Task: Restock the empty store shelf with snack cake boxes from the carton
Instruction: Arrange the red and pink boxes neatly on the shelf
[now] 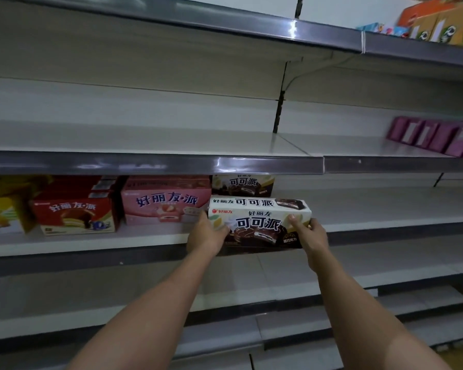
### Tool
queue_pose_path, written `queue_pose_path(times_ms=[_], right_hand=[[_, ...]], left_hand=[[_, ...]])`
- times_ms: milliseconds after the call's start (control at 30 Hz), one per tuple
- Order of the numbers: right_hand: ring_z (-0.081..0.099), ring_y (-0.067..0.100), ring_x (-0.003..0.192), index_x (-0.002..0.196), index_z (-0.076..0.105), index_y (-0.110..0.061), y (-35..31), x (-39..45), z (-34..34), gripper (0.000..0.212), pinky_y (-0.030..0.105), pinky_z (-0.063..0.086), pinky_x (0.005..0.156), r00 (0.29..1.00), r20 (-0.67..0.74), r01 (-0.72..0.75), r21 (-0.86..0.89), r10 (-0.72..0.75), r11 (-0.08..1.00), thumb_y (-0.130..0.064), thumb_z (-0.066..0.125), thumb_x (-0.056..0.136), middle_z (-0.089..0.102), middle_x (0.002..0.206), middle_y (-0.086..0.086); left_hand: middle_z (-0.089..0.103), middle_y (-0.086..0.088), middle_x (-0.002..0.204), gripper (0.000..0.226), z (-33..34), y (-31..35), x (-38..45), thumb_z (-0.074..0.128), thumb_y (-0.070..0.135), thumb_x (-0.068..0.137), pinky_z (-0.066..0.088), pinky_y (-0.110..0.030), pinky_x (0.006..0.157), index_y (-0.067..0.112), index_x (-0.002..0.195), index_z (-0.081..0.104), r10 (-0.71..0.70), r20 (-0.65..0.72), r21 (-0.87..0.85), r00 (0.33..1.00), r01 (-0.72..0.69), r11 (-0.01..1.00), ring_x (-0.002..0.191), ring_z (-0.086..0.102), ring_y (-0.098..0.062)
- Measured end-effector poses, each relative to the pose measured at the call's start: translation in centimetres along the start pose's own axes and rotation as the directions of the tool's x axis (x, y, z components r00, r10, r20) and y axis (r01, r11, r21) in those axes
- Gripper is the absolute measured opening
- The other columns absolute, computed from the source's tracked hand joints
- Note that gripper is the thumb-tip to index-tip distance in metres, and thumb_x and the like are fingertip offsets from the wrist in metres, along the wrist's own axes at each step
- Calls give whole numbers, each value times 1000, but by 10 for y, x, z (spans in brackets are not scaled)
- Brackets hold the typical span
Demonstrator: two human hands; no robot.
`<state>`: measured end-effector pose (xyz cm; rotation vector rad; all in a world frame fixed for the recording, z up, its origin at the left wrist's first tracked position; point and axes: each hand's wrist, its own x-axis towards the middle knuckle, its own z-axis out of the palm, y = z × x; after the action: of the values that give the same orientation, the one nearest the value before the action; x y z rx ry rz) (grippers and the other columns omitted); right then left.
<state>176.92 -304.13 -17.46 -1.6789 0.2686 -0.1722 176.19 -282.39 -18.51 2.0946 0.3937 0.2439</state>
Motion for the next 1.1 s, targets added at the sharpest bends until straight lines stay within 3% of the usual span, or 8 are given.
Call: queue_pose_path(times_ms=[100,267,367,533,733,933,1000,1100], right_hand=[[64,26,99,92,58,-26,3,31,-11,31,48,51,92,1000,22,-3,-94,5,996,-52,69,78,68,101,4],[62,27,99,107,61,-18,-8,70,-27,38,47,50,92,994,81,91,-252,-72,963,-49,63,86,66,103,5],[62,28,100,99,59,-21,-2,92,-33,31,49,50,92,990,126,101,-261,-70,960,-49,63,86,67,105,8],[60,24,101,115,60,-12,5,113,-34,42,43,49,93,973,218,138,-267,-80,954,-46,58,91,64,105,5],[59,29,105,115,61,-9,6,147,-20,45,42,48,93,967,237,155,-274,-89,949,-48,57,92,65,115,12],[56,29,108,119,58,-5,15,174,4,48,32,42,84,972,222,128,-233,-75,964,-45,55,93,61,123,13],[55,30,113,125,55,-2,18,181,10,55,32,42,84,971,224,137,-254,-79,957,-48,52,94,59,127,14],[54,33,117,128,52,-2,20,194,19,62,38,43,95,971,223,150,-280,-88,948,-53,49,93,56,131,17]], left_hand=[[61,-1,123,45,19,8,14,68,38,84,49,-36,84,19,121,51,-1,-17,-19,1000,1,1000,106,60,-25],[46,-10,132,59,50,12,25,63,53,83,49,-40,90,21,130,49,-51,-58,158,997,59,986,113,54,-32],[55,-11,129,60,65,16,29,65,50,83,50,-43,92,16,129,50,-73,-83,60,994,78,995,111,57,-32],[56,-14,130,61,84,18,40,69,40,83,48,-42,96,8,130,48,-113,-123,-38,986,109,993,114,56,-33],[59,-9,126,66,95,20,68,74,47,75,48,-43,97,10,125,52,-138,-80,-116,987,128,985,112,57,-30],[41,-10,141,69,108,22,92,63,39,88,38,-35,102,11,135,20,-121,-141,-201,983,91,975,126,46,-30],[41,-6,141,64,114,23,100,61,35,90,37,-32,97,10,134,21,-128,-172,-275,977,77,958,125,47,-28],[43,-6,133,67,120,22,113,67,34,83,41,-31,92,6,131,29,-121,-210,-291,970,56,955,119,50,-30]])
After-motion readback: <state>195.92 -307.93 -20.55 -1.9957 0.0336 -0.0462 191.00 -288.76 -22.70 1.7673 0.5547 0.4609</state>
